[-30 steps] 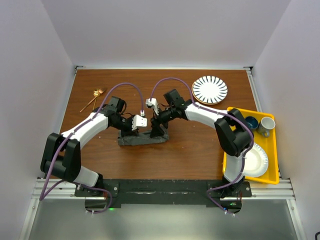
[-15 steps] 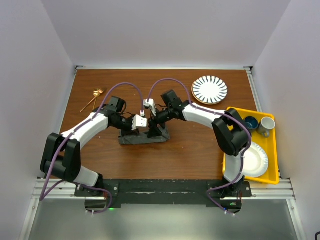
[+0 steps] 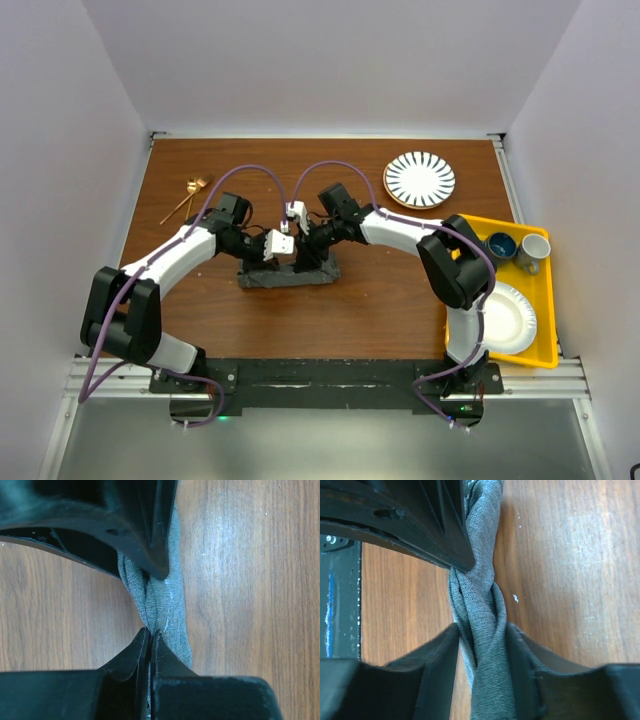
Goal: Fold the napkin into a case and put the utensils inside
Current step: Pass from the left arm to the right
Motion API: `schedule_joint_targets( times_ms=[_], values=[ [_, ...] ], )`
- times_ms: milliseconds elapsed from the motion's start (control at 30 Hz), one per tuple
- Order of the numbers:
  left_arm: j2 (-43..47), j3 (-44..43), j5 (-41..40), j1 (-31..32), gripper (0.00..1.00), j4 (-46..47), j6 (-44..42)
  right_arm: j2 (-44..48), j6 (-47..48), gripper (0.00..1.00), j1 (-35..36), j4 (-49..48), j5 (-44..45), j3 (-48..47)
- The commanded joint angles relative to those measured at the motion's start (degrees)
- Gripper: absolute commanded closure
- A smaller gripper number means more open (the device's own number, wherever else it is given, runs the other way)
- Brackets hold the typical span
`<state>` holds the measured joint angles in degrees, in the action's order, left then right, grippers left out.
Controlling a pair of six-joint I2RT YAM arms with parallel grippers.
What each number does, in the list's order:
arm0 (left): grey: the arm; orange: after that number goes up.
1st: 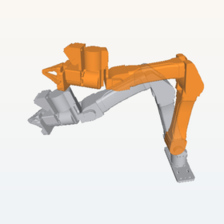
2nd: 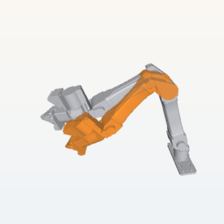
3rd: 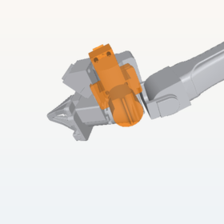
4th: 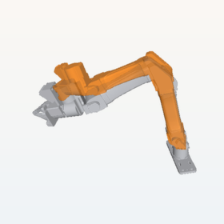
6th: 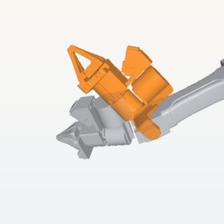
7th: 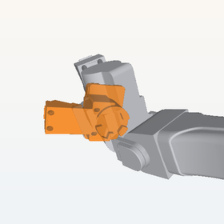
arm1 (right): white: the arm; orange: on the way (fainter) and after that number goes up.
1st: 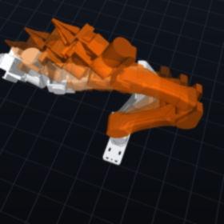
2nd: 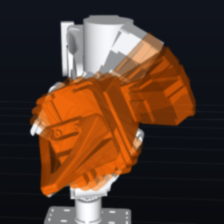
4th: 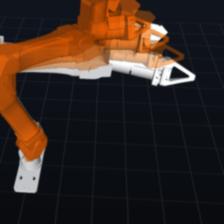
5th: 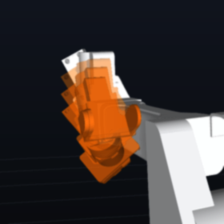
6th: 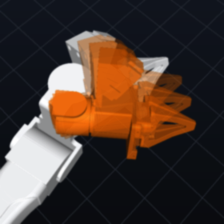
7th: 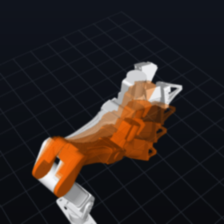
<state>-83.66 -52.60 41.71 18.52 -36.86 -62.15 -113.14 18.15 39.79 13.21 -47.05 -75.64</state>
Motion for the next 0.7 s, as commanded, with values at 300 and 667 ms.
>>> schedule_joint_targets(
  times_ms=[300, 667],
  values=[
    [3.2, -0.4, 2.3, 0.2, 0.94, 2.3, 2.1, -0.2, -1.3, 1.00, 0.6, -0.2, 3.6, -4.2],
    [7.8, -11.3, 5.6, -10.9, 0.45, -3.5, 15.1, 4.1, 5.0, 1.00, -1.2, 3.4, 13.5, -6.6]
  ],
)
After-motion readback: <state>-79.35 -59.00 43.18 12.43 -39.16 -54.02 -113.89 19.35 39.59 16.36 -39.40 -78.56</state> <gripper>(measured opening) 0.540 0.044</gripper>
